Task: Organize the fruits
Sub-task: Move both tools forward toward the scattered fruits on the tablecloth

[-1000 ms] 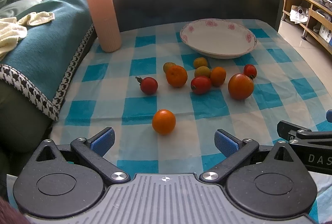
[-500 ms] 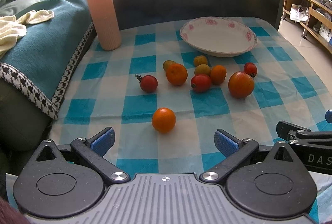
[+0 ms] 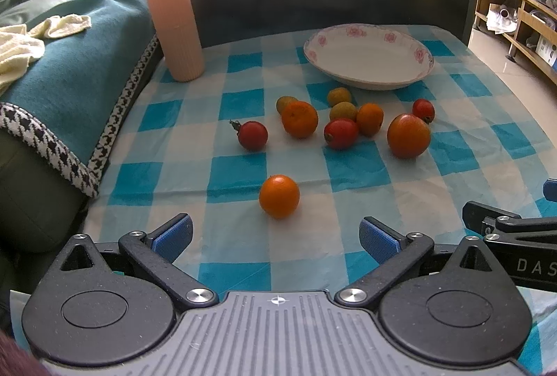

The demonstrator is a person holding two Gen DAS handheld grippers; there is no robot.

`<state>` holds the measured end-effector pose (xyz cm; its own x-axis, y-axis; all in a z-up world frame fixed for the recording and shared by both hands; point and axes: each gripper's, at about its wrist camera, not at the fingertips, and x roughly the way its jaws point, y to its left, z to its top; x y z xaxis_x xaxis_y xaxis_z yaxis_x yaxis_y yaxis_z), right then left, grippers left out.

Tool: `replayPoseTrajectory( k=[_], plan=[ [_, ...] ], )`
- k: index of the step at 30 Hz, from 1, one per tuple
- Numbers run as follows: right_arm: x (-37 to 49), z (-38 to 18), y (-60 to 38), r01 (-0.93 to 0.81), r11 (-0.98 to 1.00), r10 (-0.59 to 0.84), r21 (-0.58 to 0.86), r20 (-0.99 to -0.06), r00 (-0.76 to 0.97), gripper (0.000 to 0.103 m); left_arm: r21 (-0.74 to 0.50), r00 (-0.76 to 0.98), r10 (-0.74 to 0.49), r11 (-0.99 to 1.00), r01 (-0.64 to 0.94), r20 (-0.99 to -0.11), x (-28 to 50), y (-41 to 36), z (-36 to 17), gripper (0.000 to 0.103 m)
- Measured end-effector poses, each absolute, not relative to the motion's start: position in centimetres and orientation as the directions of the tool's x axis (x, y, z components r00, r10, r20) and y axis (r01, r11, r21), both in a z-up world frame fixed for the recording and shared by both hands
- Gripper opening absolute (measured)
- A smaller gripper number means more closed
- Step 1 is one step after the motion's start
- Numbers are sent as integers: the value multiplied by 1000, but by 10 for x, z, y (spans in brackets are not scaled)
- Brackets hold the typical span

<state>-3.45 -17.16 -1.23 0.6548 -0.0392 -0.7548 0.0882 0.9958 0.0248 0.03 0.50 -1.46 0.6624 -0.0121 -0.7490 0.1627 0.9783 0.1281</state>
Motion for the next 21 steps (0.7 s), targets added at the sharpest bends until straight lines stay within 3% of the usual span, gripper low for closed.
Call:
replayPoseTrajectory(
  k=[21],
  plan=[
    [3,-13,-163,-49,998,55,29,-732,679,103,115,634,-30,976,187,-773,34,7,-32,103]
  ],
)
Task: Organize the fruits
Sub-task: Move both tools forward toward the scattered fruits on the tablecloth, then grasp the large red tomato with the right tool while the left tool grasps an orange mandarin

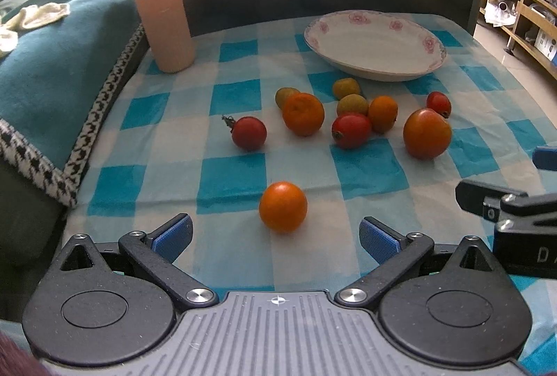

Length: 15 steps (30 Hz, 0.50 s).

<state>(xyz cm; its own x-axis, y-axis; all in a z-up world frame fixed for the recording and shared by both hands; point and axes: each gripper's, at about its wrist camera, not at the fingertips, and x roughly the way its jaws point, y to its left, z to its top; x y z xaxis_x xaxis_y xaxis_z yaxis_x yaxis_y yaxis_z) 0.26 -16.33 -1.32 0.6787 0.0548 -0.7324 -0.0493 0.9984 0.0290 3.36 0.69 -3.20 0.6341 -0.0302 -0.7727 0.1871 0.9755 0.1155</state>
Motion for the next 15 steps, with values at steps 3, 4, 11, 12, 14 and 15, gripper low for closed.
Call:
replayPoseTrajectory(
  k=[3,4,11,12,14,15],
  plan=[
    [14,-14,-166,-66,997,81,49,-724,685,103,104,636,-43,976,191,-770,41,7,-34,103],
    [17,-15,-167,-75,996,92,56,-722,686,103,100,637,-46,976,191,-770,44,8,-35,103],
    [43,-26,-162,-141,987,151,74,-719,678,96,89,641,-67,974,208,-765,57,7,-44,103],
    [46,-28,-161,-148,986,156,74,-721,675,95,92,645,-69,973,212,-761,58,6,-44,103],
    [51,-31,-158,-156,986,154,66,-726,670,93,99,650,-68,971,217,-757,59,5,-46,103],
    [53,-33,-158,-159,985,154,62,-728,668,92,100,651,-69,971,219,-756,60,5,-47,103]
  ],
)
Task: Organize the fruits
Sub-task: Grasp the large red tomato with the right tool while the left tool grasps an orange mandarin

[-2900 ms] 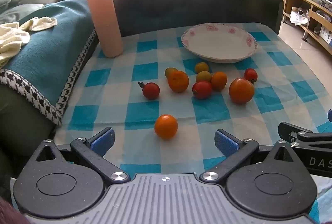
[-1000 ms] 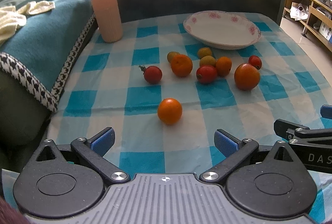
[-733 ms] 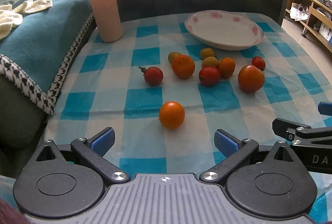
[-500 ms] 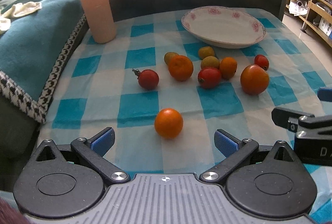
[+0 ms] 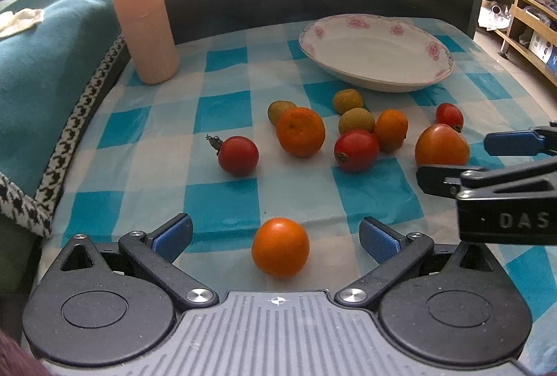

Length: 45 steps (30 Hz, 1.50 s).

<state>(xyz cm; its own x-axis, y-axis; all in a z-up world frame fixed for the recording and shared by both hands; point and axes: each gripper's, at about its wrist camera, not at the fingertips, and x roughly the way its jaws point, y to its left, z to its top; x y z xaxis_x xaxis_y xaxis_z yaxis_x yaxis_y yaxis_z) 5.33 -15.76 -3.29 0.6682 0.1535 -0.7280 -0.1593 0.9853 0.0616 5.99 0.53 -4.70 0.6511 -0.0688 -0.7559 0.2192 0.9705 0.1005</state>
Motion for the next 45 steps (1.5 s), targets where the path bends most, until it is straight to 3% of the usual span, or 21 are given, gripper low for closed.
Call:
replayPoseTrajectory(
  k=[10,15,25,45],
  plan=[
    [64,-42,-155,-191,978,188,80,-737,650,65,33,656,-112,978,205,-746,63,13,-56,103],
    [61,-43,-154,-202,977,190,72,-727,660,58,30,679,-121,978,206,-724,58,15,-59,103],
    [60,-43,-156,-221,972,209,78,-712,670,58,29,713,-122,980,195,-690,51,14,-61,102],
    [56,-41,-157,-218,973,205,76,-716,668,57,9,685,-206,955,296,-699,41,7,-53,62]
  ],
)
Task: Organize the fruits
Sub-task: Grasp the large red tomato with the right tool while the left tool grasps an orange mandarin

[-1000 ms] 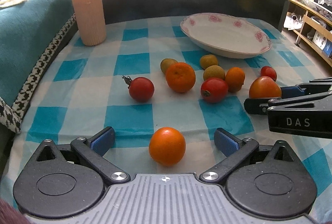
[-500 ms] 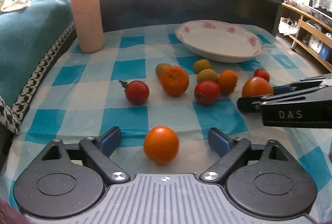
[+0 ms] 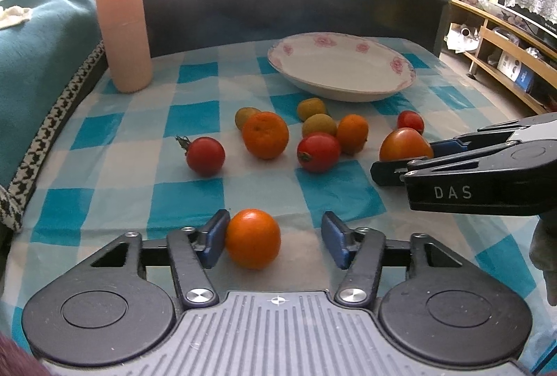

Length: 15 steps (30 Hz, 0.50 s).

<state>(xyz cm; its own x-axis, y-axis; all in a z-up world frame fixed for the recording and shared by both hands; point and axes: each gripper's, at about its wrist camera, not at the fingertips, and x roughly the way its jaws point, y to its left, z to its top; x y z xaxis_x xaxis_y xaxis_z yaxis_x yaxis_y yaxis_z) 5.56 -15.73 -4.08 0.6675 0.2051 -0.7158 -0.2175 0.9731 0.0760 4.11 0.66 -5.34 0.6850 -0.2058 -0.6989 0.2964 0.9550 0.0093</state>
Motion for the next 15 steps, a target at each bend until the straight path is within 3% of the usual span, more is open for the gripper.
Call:
replayPoseTrajectory(
  k=[5,13,15],
  plan=[
    [53,-40,-164,-195,977,198,91,-734,650,57,16,666,-197,954,299,-720,37,6,-50,50],
    [46,-29,-164,-182,979,184,88,-760,623,57,35,650,-156,962,270,-744,35,2,-48,49],
    [43,-25,-165,-177,981,177,81,-752,635,57,31,642,-156,962,270,-751,37,0,-47,42]
  ],
)
